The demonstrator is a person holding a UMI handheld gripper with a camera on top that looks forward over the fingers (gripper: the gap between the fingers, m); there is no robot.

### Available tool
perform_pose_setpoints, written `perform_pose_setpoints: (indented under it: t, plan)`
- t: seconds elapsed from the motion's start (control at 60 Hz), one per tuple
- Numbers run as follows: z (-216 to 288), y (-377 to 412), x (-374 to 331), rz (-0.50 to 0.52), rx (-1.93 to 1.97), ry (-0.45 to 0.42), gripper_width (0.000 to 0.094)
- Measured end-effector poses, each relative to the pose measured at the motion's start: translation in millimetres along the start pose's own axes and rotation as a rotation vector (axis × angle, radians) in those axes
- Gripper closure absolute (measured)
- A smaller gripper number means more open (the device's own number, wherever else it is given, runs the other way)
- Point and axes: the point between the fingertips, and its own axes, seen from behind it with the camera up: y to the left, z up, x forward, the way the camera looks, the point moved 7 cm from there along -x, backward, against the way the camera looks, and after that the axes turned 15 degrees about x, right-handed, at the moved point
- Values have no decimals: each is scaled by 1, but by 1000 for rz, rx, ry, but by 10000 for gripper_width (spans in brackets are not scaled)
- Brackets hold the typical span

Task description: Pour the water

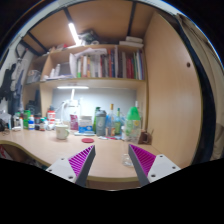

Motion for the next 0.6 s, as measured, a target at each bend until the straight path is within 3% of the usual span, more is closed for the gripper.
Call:
perform_pose_setpoints:
  t: [0.4, 0.45, 0.533, 0.6]
  plan:
    - [-18, -80, 156, -112, 73, 38, 187]
    - [-22, -85, 166, -125, 85, 61, 227]
    - [-24, -85, 176, -105, 106, 69, 400]
    - [-22, -86, 177, -118, 97, 62, 424]
